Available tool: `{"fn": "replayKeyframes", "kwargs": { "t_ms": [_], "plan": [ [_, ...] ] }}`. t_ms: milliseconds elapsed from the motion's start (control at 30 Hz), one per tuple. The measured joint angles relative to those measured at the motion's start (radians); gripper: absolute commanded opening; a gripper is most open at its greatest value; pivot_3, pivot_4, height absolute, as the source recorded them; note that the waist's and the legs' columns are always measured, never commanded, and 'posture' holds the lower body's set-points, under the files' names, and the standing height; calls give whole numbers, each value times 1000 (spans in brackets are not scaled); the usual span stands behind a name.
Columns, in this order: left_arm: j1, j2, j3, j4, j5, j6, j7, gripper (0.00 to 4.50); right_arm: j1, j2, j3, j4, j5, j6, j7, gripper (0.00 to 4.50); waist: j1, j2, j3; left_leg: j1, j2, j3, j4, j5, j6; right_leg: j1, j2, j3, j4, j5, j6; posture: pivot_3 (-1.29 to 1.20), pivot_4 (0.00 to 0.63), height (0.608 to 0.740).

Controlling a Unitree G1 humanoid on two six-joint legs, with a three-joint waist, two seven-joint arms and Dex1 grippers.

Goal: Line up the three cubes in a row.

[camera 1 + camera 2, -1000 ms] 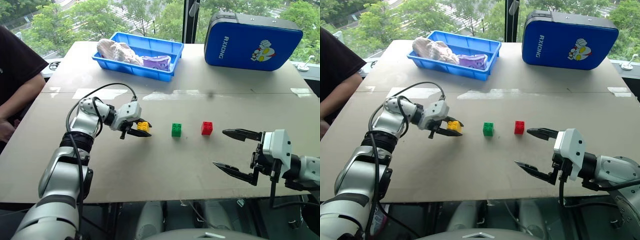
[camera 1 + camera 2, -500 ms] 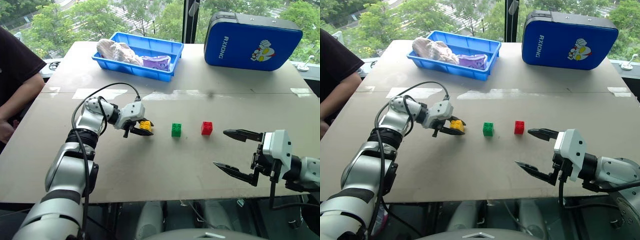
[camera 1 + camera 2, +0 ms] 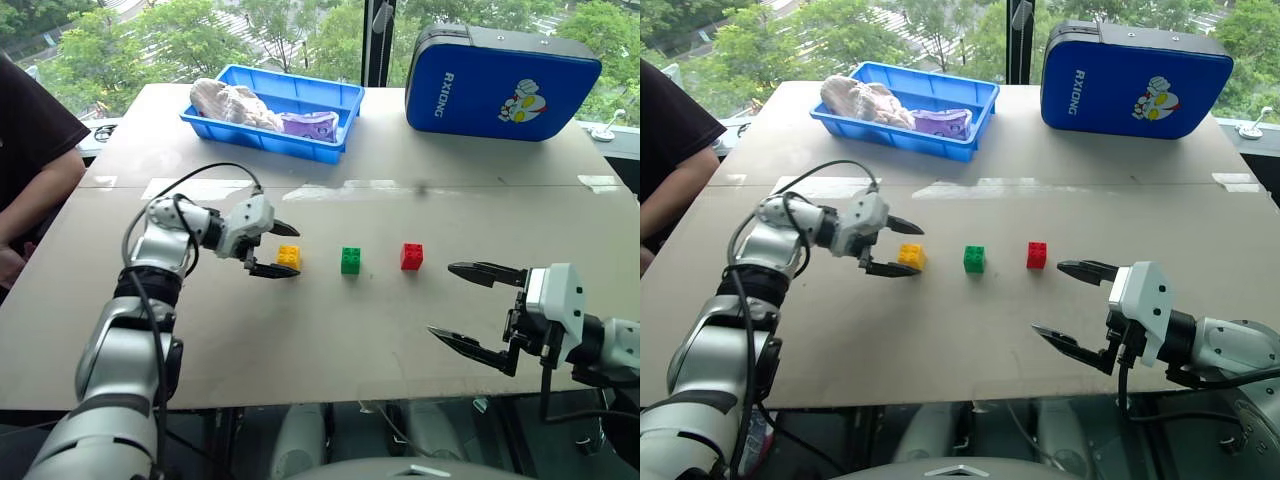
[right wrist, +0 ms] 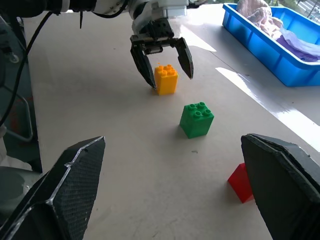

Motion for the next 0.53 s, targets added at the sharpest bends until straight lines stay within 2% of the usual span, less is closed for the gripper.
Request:
{"fn": "replayKeyframes", "kwargs": {
  "t_ms": [100,167,200,233,400,533],
  "plan": [
    [203,59,105,-278,-95,190,81,4492,27,1,-22,22,-8,-18,14,4500,-1,0,0,0,0,0,0,0,0,0,0,0,0,0,0,0,150,740],
    [293,68,155,-396,-139,282,130,4492,47,1,-38,32,-16,-28,23,4500,0,0,0,0,0,0,0,0,0,0,-1,0,0,-2,3,0,150,740],
    [417,70,230,-558,-195,383,201,4492,80,1,-68,47,-26,-41,30,4500,0,0,0,1,0,0,0,0,0,1,-3,0,-1,-2,3,0,150,740],
    [475,70,265,-625,-218,430,236,4492,101,0,-82,61,-33,-43,35,4500,1,0,0,1,0,0,0,0,0,1,-3,0,-1,-2,4,0,150,740],
    [870,4,500,-985,-348,639,437,4492,233,2,-199,120,-64,-56,73,4500,10,1,-1,3,0,0,0,0,0,2,-7,-1,-1,-3,4,0,150,740],
    [1054,-54,596,-1119,-413,694,518,4492,278,11,-251,173,-82,-71,96,4500,15,1,-1,4,0,-2,0,-3,-5,2,-7,-3,-1,-3,4,0,150,740]
  ]
}}
